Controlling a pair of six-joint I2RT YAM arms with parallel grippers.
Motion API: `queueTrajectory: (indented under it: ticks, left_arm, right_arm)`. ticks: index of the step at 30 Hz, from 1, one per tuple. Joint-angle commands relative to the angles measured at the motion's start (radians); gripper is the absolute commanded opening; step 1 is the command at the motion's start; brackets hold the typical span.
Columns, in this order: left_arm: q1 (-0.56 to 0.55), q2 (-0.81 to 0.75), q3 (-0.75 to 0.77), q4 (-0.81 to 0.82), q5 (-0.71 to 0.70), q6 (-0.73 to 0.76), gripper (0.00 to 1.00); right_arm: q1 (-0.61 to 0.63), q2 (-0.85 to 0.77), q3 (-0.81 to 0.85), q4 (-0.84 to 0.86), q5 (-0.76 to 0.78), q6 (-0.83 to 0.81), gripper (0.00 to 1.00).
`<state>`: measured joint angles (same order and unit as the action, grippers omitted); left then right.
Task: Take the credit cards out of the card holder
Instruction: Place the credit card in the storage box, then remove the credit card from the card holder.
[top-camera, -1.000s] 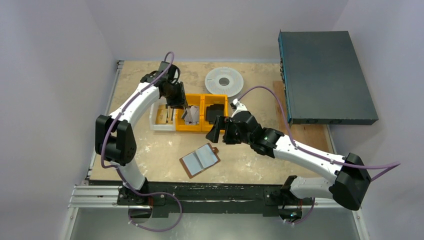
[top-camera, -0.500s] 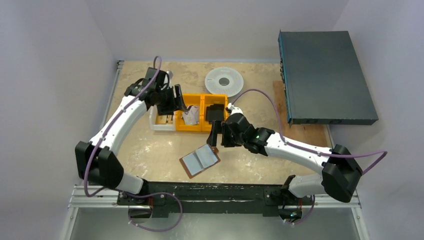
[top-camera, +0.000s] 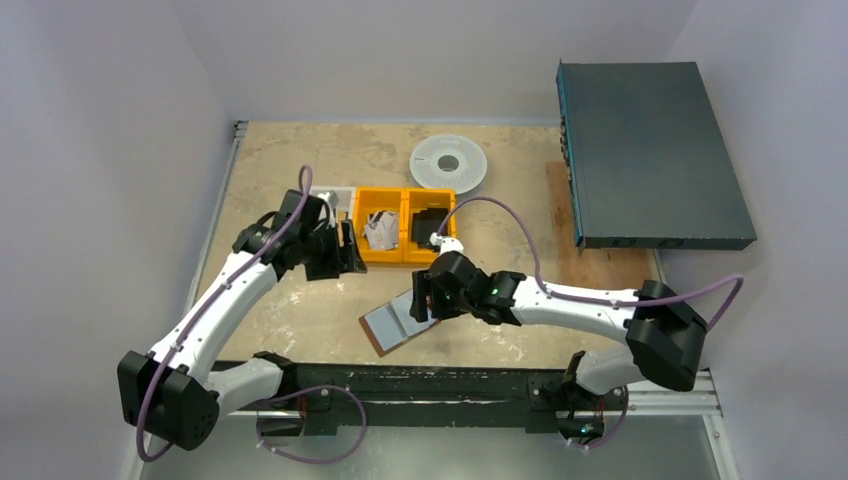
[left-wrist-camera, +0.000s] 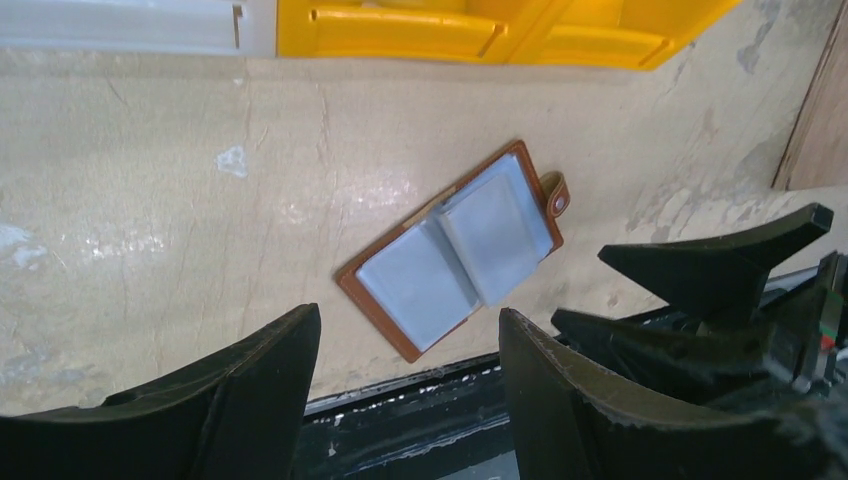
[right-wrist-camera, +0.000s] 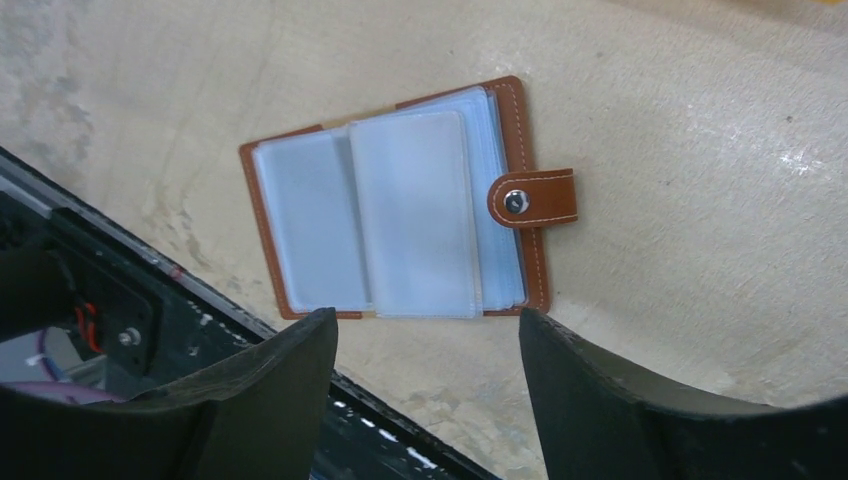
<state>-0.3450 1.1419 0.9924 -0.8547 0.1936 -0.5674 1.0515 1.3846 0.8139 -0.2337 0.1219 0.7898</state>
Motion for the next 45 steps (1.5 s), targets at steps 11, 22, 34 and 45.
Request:
queueTrajectory:
  ticks: [11, 22, 34, 45]
  left_arm:
    - [-0.028, -0.131, -0.167, -0.031, -0.029, -0.053, 0.65]
    - [-0.028, -0.156, -0.227, 0.011, -0.002, -0.09, 0.65]
    - [-0.028, -0.144, -0.254, 0.047, 0.014, -0.094, 0.65]
    - [-0.028, -0.121, -0.298, 0.105, 0.06, -0.13, 0.63]
  right_arm:
    - [0.08, 0.232, 0.145, -0.026, 0.061, -0.038, 0.42]
    - [0.128, 0.347, 0.265, -0.158, 0.164, 0.021, 0.37]
    - [0.158, 0.455, 0.336, -0.257, 0.197, 0.058, 0.38]
    - [0.156, 0.46, 0.343, -0.177, 0.089, 0.021, 0.17]
